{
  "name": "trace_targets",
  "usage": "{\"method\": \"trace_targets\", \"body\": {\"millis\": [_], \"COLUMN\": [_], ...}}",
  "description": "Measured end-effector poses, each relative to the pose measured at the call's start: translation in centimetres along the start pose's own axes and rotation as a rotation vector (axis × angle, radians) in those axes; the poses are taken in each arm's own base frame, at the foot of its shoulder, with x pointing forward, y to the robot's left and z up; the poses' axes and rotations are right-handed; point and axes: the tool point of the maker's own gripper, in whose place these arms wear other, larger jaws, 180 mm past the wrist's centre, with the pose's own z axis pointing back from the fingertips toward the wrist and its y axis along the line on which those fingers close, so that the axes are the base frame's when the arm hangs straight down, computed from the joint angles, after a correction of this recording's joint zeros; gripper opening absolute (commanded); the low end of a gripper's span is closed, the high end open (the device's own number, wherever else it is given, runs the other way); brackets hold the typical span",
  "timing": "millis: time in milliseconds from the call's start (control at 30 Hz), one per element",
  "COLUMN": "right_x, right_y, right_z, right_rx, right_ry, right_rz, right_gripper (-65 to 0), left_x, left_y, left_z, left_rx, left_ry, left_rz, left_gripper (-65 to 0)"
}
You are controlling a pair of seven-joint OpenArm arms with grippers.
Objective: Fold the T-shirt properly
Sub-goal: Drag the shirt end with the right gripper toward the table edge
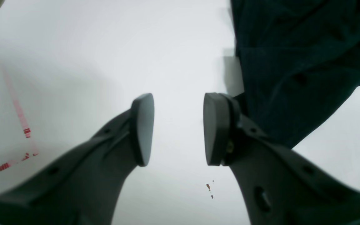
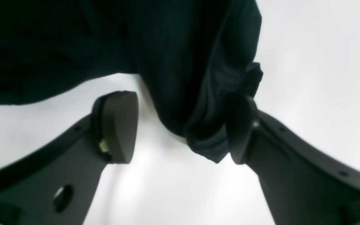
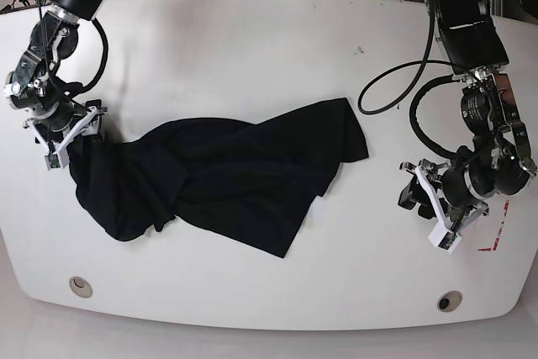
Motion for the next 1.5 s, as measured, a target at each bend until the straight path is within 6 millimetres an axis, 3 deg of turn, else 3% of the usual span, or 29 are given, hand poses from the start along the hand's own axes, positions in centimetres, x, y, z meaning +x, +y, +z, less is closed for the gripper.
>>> {"method": "trace_targets", "body": {"millis": [467,867,1500], "right_x": [-1.7,-3.5,-3.0], "right_y": [-0.6,-2.8,-5.7], "right_z": [-1.1,-2.1,-1.1], "right_rx": [0.003,-0.007,-0.053], "right_ry": [-0.013,-0.005,-0.007], "right_rz": [-0.073,-0.123,-0.092], "right_gripper": [-23.9,-23.9,-23.9], "left_x": [0.0,-0.4,-1.1], "left_y": [0.0,-0.3,-0.4], "left_z": [0.0,-0.1,-0.3], "left_rx": [0.000,-0.009,-0.014], "left_ry": [0.000,0.006,0.020], "left_rz": [0.000,0.003,0.007], "left_gripper": [-41.5,-41.5,-41.5]}}
